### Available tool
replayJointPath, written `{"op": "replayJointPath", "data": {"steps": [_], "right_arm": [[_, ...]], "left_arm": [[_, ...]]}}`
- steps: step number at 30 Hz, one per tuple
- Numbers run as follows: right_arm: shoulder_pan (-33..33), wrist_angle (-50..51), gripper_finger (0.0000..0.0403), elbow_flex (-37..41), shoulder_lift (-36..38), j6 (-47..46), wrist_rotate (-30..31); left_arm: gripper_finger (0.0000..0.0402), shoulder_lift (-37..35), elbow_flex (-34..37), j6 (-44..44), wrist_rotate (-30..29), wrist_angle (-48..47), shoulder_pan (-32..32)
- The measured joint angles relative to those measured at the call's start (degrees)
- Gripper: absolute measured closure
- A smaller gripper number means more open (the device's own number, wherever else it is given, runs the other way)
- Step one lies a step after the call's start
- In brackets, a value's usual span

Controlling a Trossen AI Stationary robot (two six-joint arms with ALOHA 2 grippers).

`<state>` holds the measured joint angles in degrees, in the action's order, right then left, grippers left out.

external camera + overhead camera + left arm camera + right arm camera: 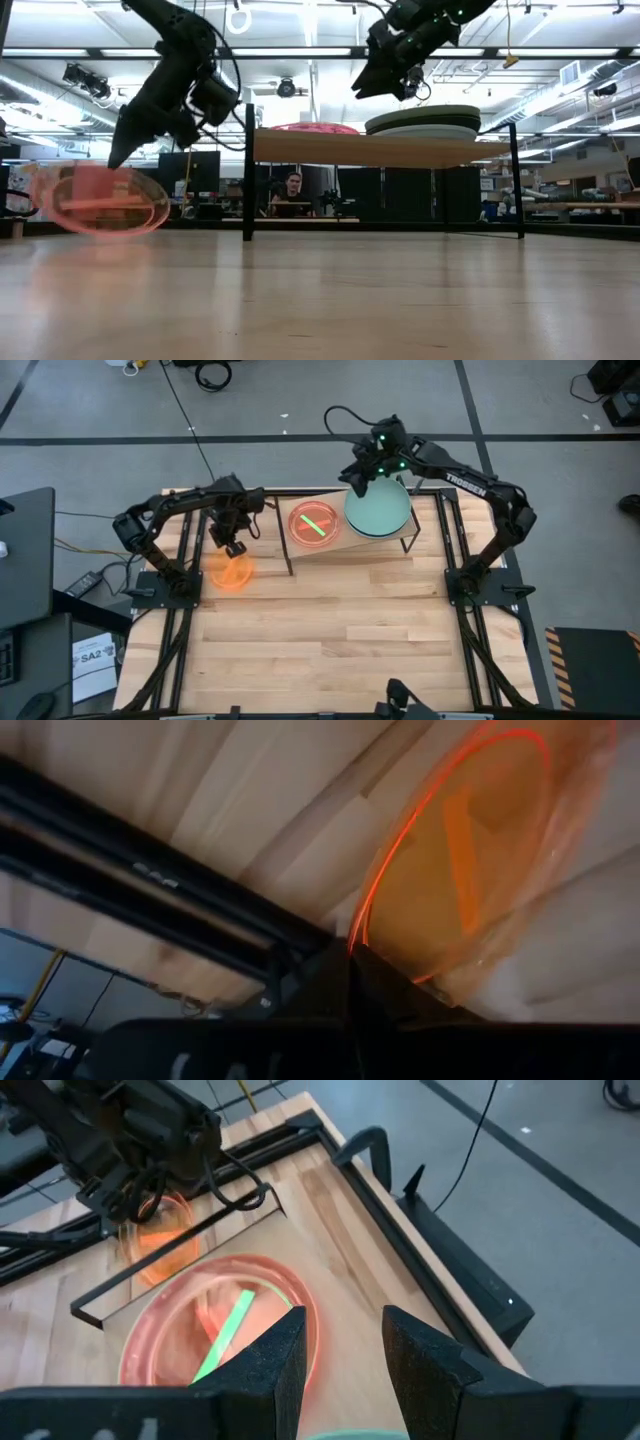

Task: Place and stack plates onto a shelf
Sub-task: Stack the small orange plate on top of the small green plate

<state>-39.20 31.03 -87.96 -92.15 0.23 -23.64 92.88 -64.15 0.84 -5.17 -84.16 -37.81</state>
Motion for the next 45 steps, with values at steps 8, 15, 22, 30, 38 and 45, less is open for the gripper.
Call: {"op": "replayJointPath", "data": {"steps": [8, 15, 22, 30, 38, 45], "right_arm": [[-0.7, 4.4, 0.0263, 0.0, 3.1, 2.9, 0.1], [-0.7, 7.7, 0.0263, 0.0, 3.7, 4.5, 0.7], [-0.7, 9.1, 0.0263, 0.0, 3.7, 4.5, 1.7], [-0.7, 9.5, 0.0263, 0.0, 3.7, 4.5, 1.6], [-0.7, 9.7, 0.0263, 0.0, 3.7, 4.5, 1.5], [0.9, 11.0, 0.0263, 0.0, 3.8, 5.4, 1.5]], "left_arm": [[0.0397, -0.6, -8.3, -1.5, 0.0, -5.5, 0.0], [0.0397, -4.2, -13.7, -1.8, 0.6, -5.7, 0.0], [0.0397, -9.5, -16.1, -2.1, 4.2, -5.8, -0.3], [0.0397, -15.4, -16.6, -4.3, 12.6, -5.8, -0.3], [0.0397, -17.6, -16.6, -4.5, 21.2, -5.2, -0.2], [0.0397, -17.6, -16.6, -4.1, 26.0, 2.8, -0.2]]}}
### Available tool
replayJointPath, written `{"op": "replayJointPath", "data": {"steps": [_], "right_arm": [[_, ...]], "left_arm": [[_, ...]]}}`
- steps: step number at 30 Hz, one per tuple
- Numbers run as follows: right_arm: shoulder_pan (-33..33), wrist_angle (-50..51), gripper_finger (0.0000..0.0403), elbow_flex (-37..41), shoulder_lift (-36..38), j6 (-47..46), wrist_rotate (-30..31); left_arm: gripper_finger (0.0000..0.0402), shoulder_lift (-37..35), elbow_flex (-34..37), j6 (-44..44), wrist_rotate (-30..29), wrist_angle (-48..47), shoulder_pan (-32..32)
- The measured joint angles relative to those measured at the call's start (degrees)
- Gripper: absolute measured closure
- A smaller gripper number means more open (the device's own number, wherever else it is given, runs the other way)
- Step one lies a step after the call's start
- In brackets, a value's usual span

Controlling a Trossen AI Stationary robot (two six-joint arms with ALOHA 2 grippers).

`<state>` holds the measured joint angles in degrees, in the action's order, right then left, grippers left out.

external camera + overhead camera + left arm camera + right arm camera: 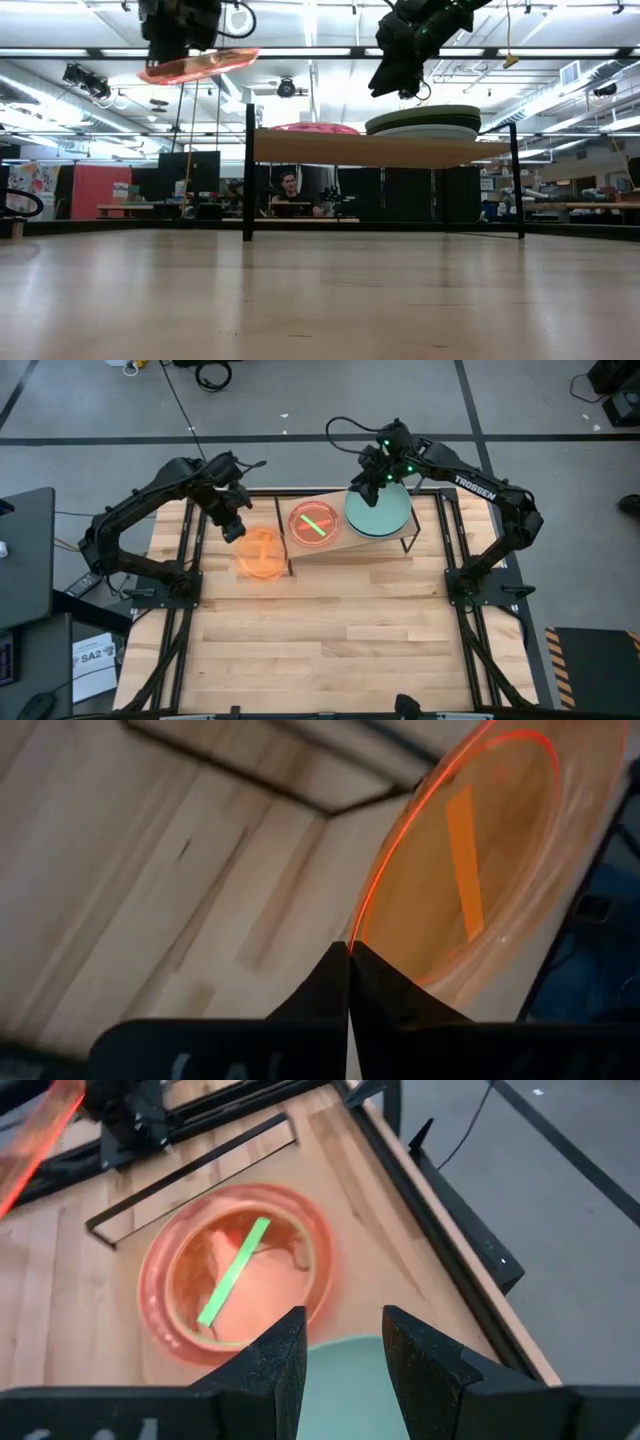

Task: Place and stack plates onto a shelf
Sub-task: Stack the small orange plate on top of the small green plate

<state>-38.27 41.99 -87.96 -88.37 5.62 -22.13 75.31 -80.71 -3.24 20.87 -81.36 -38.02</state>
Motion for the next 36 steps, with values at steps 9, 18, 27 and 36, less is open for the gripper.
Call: {"op": "replayJointPath", "data": {"steps": [9, 18, 27, 36], "right_arm": [[3.3, 3.1, 0.0263, 0.0, 3.2, 2.1, 0.0], [5.6, 3.3, 0.0263, 0.0, 8.4, 2.1, 0.1], [8.3, 6.9, 0.0263, 0.0, 12.2, 2.1, 0.1], [12.3, 6.6, 0.0263, 5.1, 18.0, 2.1, 0.2]], "left_arm": [[0.0397, 0.0, 0.0, 9.6, 1.8, 14.5, 0.0], [0.0397, 1.2, 0.0, 20.6, 1.7, 30.5, 0.7], [0.0397, 6.4, 0.0, 22.5, 1.9, 41.4, 3.5], [0.0397, 11.8, 0.0, 22.6, -0.1, 41.8, 3.3]]}}
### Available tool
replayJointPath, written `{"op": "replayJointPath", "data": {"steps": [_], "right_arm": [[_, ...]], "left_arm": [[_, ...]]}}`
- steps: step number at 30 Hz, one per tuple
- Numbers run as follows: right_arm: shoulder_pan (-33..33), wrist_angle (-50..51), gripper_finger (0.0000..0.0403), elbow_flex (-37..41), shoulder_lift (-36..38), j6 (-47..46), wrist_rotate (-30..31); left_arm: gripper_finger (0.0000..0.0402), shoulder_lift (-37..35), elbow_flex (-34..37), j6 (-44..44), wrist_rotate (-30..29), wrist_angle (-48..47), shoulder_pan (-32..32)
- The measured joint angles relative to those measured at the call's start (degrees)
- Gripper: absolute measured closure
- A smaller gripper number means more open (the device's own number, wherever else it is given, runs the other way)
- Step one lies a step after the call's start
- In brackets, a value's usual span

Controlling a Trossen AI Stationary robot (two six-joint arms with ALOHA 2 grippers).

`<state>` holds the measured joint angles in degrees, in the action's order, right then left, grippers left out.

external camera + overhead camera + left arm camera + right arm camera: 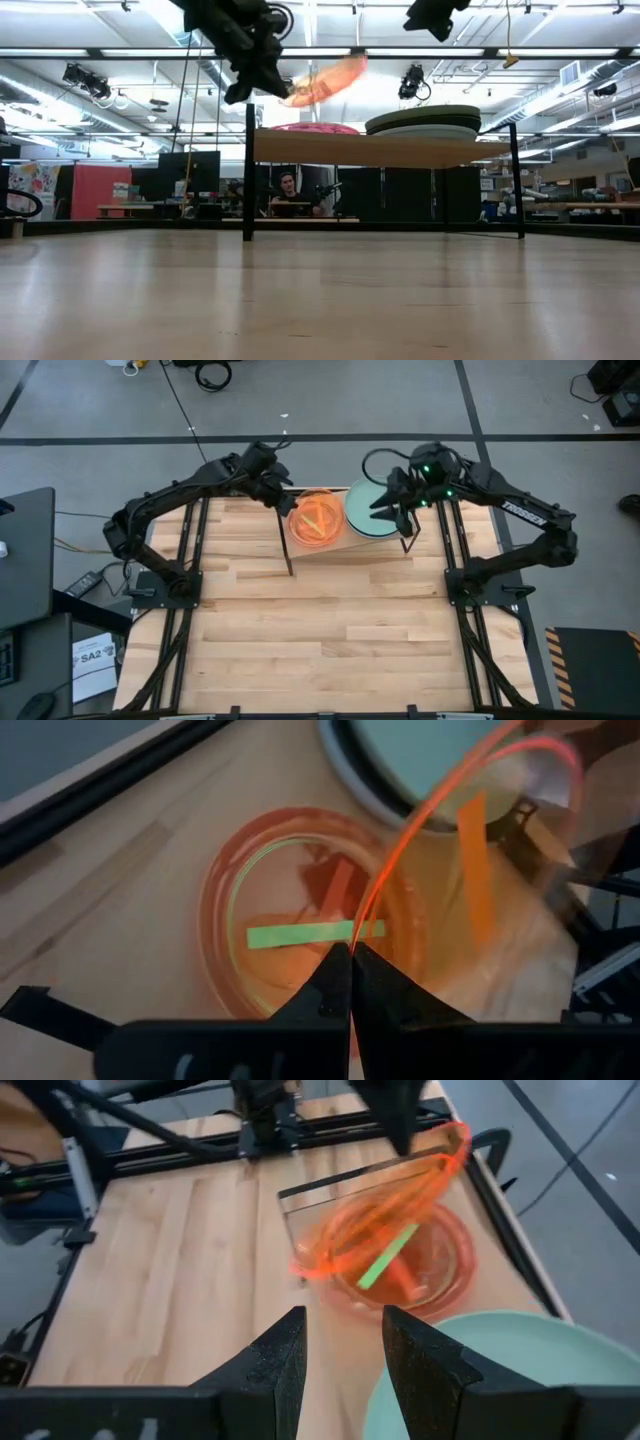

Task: Place and stack plates onto a shelf
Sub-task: Stack the small orange plate on top of the small green plate, then return to Home Position

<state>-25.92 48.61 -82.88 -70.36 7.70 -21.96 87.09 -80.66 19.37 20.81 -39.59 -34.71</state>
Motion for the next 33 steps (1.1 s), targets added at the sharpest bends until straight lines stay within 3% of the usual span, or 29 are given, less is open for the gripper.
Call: {"op": "replayJointPath", "data": {"steps": [17, 33], "right_arm": [[3.4, -14.5, 0.0263, 22.7, 21.4, -4.8, 4.5], [3.4, -17.3, 0.0263, 27.3, 26.9, -6.2, 4.4]], "left_arm": [[0.0396, 2.2, 0.0, 2.5, -3.2, -4.0, -0.6], [0.0325, 2.2, 0.0, 2.6, -7.9, -4.0, -0.4]]}}
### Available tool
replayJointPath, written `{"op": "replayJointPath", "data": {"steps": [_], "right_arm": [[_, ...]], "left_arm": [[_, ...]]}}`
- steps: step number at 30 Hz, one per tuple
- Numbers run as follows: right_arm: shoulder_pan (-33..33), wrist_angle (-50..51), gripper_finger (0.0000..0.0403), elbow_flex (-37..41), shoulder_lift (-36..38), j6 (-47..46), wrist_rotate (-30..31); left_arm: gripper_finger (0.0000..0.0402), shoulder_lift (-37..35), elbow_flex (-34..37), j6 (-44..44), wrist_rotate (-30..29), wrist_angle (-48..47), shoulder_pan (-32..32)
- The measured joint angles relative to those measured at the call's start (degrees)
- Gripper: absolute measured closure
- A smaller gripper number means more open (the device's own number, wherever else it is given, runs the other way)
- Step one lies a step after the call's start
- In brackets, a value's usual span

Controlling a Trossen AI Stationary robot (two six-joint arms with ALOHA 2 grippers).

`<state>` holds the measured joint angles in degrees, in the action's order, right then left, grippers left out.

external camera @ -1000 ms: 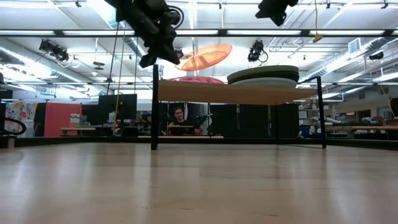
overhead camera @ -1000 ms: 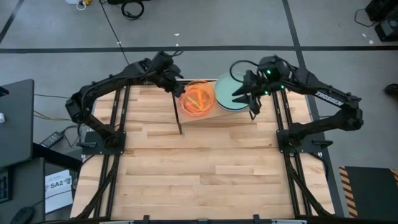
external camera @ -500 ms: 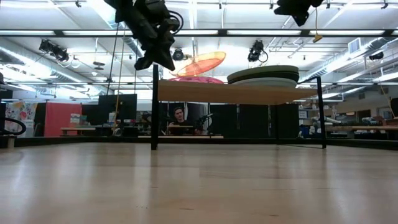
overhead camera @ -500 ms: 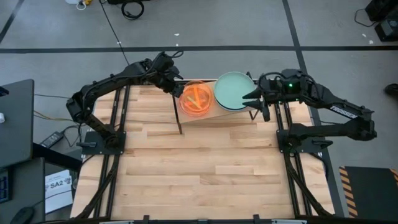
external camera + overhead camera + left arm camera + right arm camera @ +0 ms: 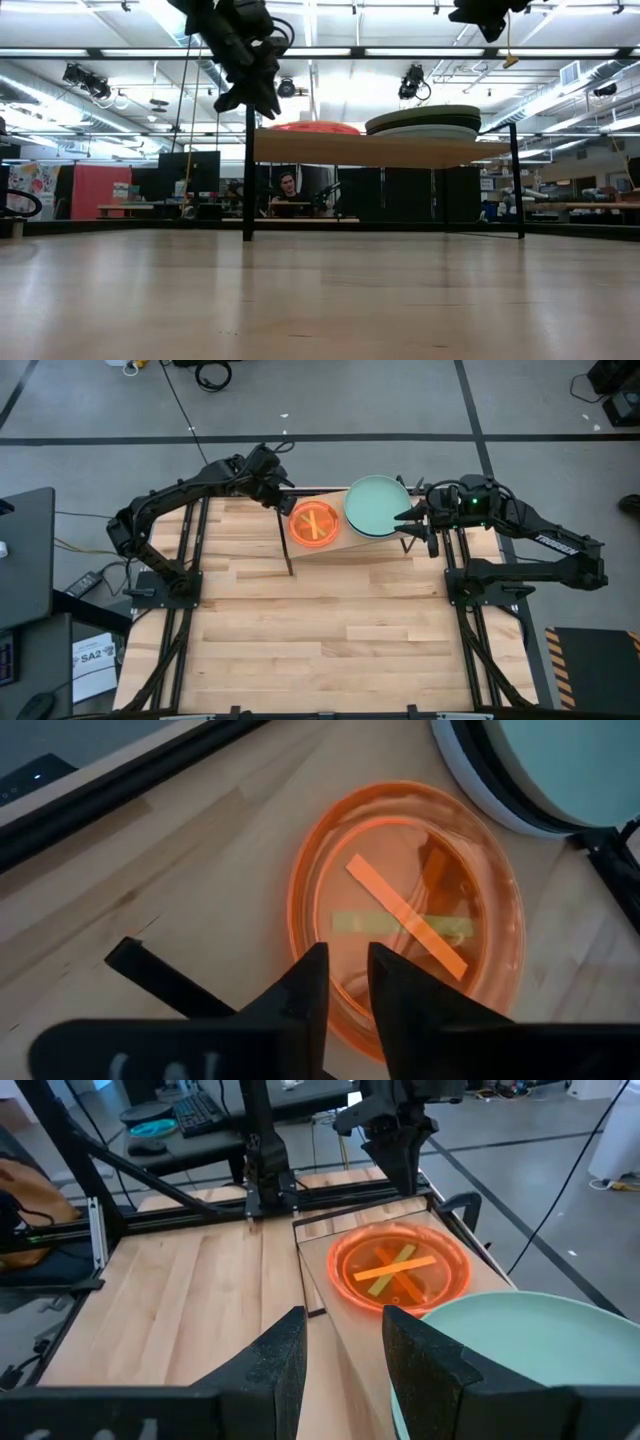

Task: Place and stack plates onto a shelf
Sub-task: Return to Home Position

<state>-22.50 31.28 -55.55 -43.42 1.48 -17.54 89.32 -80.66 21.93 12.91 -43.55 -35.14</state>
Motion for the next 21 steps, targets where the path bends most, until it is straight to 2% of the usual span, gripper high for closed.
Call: {"op": "replayJointPath", "data": {"steps": [6, 11, 16, 21], "right_arm": [[0.0, 0.0, 0.0263, 0.0, 0.0, 0.1, 0.0], [0.0, 0.0, 0.0263, 0.0, 0.0, 0.1, 0.0], [0.0, -2.4, 0.0263, 0.0, -0.8, 0.2, 1.7], [0.0, -10.2, 0.0263, 0.0, -3.5, -0.6, 2.5]], "left_arm": [[0.0286, 0.0, 0.0, -0.6, -0.8, 0.1, 0.0], [0.0274, 0.0, 0.0, -7.5, -1.3, 3.8, 0.6], [0.0274, 0.0, 0.0, -10.8, -1.4, 13.0, 3.5], [0.0281, 0.0, 0.0, -19.3, -1.4, 23.5, 8.8]]}}
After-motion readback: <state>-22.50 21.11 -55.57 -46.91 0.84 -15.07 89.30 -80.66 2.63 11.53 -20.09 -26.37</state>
